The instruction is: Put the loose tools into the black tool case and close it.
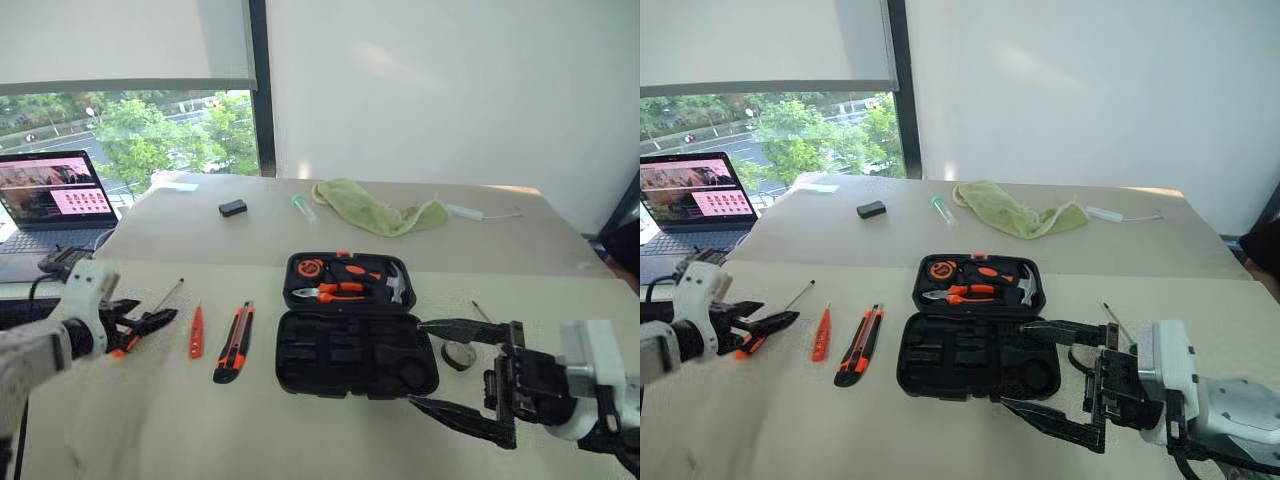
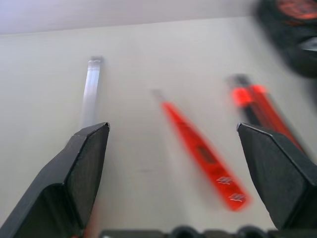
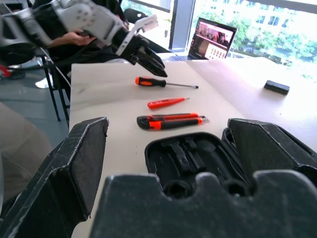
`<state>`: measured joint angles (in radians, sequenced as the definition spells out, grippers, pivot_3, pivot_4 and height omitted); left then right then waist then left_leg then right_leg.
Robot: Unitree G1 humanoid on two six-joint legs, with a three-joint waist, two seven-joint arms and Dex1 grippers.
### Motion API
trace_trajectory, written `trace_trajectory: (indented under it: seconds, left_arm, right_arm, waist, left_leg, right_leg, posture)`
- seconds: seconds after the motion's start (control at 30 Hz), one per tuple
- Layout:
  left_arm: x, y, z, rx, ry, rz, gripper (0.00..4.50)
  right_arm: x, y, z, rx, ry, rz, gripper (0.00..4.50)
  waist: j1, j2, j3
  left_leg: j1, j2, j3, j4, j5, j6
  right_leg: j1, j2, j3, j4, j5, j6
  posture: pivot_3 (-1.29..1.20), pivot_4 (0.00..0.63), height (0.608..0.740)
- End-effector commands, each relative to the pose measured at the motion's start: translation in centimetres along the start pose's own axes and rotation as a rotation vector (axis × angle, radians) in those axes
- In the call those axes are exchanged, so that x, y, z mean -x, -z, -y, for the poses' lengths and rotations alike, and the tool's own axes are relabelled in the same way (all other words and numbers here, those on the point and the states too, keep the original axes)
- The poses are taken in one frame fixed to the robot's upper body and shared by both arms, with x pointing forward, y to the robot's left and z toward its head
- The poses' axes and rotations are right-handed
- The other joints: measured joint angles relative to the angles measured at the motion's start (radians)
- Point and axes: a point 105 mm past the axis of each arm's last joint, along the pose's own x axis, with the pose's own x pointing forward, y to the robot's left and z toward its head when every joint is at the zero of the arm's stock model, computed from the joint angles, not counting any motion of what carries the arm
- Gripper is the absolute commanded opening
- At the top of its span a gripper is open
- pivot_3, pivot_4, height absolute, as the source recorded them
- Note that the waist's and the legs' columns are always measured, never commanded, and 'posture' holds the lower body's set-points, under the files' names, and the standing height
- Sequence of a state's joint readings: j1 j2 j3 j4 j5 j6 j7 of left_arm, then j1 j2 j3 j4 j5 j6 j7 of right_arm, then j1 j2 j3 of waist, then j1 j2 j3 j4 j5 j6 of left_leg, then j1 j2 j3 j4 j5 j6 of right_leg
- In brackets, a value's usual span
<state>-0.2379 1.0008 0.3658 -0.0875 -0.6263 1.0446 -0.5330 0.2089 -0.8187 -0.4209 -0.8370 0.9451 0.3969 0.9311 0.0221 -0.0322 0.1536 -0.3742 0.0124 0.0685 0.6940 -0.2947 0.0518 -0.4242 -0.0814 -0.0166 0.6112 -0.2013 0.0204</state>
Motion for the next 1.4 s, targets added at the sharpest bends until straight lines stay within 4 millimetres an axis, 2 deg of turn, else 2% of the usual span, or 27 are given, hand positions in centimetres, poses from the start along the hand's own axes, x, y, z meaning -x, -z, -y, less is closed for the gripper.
trace_trajectory:
  seconds: [0.03,0.13,0.17,0.27,0.37,0.47,0.5,0.6,0.63,0.67,0.7,0.77,0.83,0.87,0.97,1.1,1.23,1.4]
  left_arm:
    - [-1.1,1.0,-1.3,0.002,-0.062,-0.157,4.42]
    - [-1.6,2.8,-1.8,-0.033,-0.081,-0.278,4.42]
    - [-1.6,3.4,-1.8,-0.038,-0.075,-0.300,4.18]
    - [-1.9,4.6,-1.7,-0.023,-0.053,-0.324,3.31]
    - [-1.9,4.7,-2.0,-0.018,-0.063,-0.312,2.15]
    - [-2.1,3.4,-1.8,0.012,-0.027,-0.213,1.06]
    - [-2.1,2.8,-1.5,0.023,-0.001,-0.171,0.82]
    - [-1.5,-3.3,2.9,0.030,0.275,0.095,0.82]
    - [-1.1,-5.2,5.5,-0.005,0.412,0.149,0.82]
    - [-0.8,-6.2,7.6,-0.054,0.515,0.165,0.82]
    - [-0.6,-6.7,8.9,-0.086,0.576,0.167,0.82]
    - [-0.8,-6.8,12.8,-0.268,0.728,0.126,0.82]
    - [-2.1,-6.6,15.8,-0.446,0.816,0.079,0.82]
    - [-2.8,-6.4,16.8,-0.510,0.845,0.057,0.82]
    - [-4.7,-6.4,19.5,-0.639,0.906,-0.005,0.82]
    - [-6.4,-6.1,21.7,-0.762,0.944,-0.070,0.82]
    - [-7.8,-5.6,23.7,-0.824,0.971,-0.120,0.82]
    - [-9.6,-4.3,24.2,-0.912,0.968,-0.158,0.82]
  right_arm:
    - [-0.2,-0.4,-0.6,0.022,-0.012,-0.008,4.50]
    - [0.1,-0.3,-0.9,0.020,0.006,-0.023,4.50]
    - [0.2,-0.3,-1.0,0.021,0.012,-0.029,4.50]
    - [0.5,-0.3,-1.2,0.019,0.035,-0.043,4.50]
    - [0.7,-0.2,-1.3,0.013,0.055,-0.048,4.50]
    - [0.8,0.0,-1.4,0.005,0.076,-0.056,4.50]
    - [0.9,0.1,-1.4,0.003,0.083,-0.057,4.50]
    - [1.4,0.7,-1.1,-0.009,0.152,-0.074,4.50]
    - [1.7,1.0,-1.0,-0.007,0.190,-0.082,4.50]
    - [2.1,1.1,-1.0,-0.010,0.220,-0.088,4.50]
    - [2.3,1.2,-0.9,-0.011,0.238,-0.091,4.50]
    - [3.1,1.5,-1.2,-0.013,0.294,-0.115,4.50]
    - [4.2,2.0,-1.6,-0.026,0.362,-0.156,4.50]
    - [4.7,2.2,-1.8,-0.032,0.389,-0.178,4.50]
    - [6.3,2.5,-2.8,-0.059,0.455,-0.240,4.50]
    - [7.6,2.6,-4.0,-0.098,0.500,-0.296,4.50]
    - [8.4,2.3,-4.7,-0.090,0.543,-0.325,4.50]
    - [8.0,1.9,-5.2,-0.080,0.555,-0.316,4.50]
  waist:
    - [0.001,-0.001,0.000]
    - [-0.002,-0.001,0.001]
    - [-0.006,-0.002,0.001]
    - [-0.009,-0.002,0.001]
    - [-0.009,-0.002,0.001]
    - [-0.008,-0.002,0.001]
    - [-0.008,-0.002,0.001]
    - [0.006,-0.004,0.001]
    - [0.014,-0.005,0.001]
    - [0.019,-0.007,0.001]
    - [0.023,-0.009,0.000]
    - [0.020,-0.007,-0.001]
    - [0.022,-0.002,-0.004]
    - [0.023,0.002,-0.006]
    - [0.020,0.003,-0.006]
    - [-0.004,0.002,-0.005]
    - [-0.005,0.002,-0.005]
    - [-0.009,0.002,-0.005]
  left_leg:
    - [0.000,0.000,0.000,0.000,0.000,0.000]
    - [-0.001,0.000,0.001,0.000,0.000,0.000]
    - [-0.001,0.000,0.001,0.000,0.000,0.000]
    - [-0.001,0.001,0.001,0.000,-0.001,-0.001]
    - [0.000,0.001,0.001,0.000,-0.001,-0.001]
    - [0.001,0.001,0.001,0.000,-0.001,-0.001]
    - [0.001,0.001,0.001,0.000,-0.001,-0.001]
    - [0.000,0.000,0.000,0.002,0.000,-0.001]
    - [-0.003,0.000,-0.001,0.003,0.000,-0.001]
    - [-0.006,0.000,-0.003,0.005,0.000,-0.001]
    - [-0.010,0.000,-0.005,0.007,0.000,-0.001]
    - [-0.013,-0.001,-0.005,0.010,0.004,-0.008]
    - [-0.012,-0.006,-0.005,0.009,0.003,-0.006]
    - [-0.010,-0.008,-0.005,0.009,0.002,-0.005]
    - [-0.008,-0.013,-0.004,0.009,-0.004,0.007]
    - [-0.009,-0.013,-0.003,0.011,-0.004,0.010]
    - [-0.009,-0.013,-0.003,0.012,-0.005,0.011]
    - [-0.011,-0.013,-0.004,0.012,-0.005,0.013]
  right_leg:
    - [0.000,0.000,0.000,0.000,0.000,0.000]
    - [0.000,0.000,0.000,0.000,0.000,0.000]
    - [0.000,0.000,0.001,0.000,0.000,0.000]
    - [-0.001,0.000,0.001,0.000,0.000,0.000]
    - [-0.001,-0.002,0.002,0.002,-0.001,0.000]
    - [-0.001,-0.009,0.001,0.002,-0.001,-0.001]
    - [-0.001,-0.009,0.001,0.002,-0.001,-0.001]
    - [-0.001,-0.010,0.000,0.002,-0.001,-0.001]
    - [-0.001,-0.010,-0.001,0.002,-0.001,-0.001]
    - [-0.003,-0.010,-0.003,0.003,-0.001,-0.001]
    - [-0.004,-0.008,-0.006,0.003,0.000,-0.001]
    - [-0.006,-0.007,-0.009,0.003,0.000,0.000]
    - [-0.004,-0.008,-0.008,0.002,-0.001,0.001]
    - [-0.001,-0.008,-0.007,0.003,-0.002,0.003]
    - [0.001,-0.009,-0.003,0.003,-0.003,0.005]
    - [0.000,-0.007,0.001,0.002,-0.003,0.008]
    - [0.000,-0.008,0.002,0.002,-0.004,0.010]
    - [-0.002,-0.009,0.003,0.002,-0.005,0.012]
  posture:
    - [0.00,0.150,0.740]
    - [0.00,0.150,0.740]
    - [0.00,0.150,0.740]
    - [0.00,0.150,0.740]
    - [0.00,0.150,0.740]
    - [0.00,0.150,0.740]
    - [0.00,0.150,0.740]
    - [0.00,0.150,0.740]
    - [0.00,0.150,0.740]
    - [0.00,0.150,0.740]
    - [0.00,0.150,0.740]
    - [0.00,0.150,0.740]
    - [0.00,0.150,0.740]
    - [0.00,0.150,0.740]
    - [0.00,0.150,0.740]
    - [0.00,0.150,0.740]
    - [0.00,0.150,0.740]
    - [0.00,0.150,0.740]
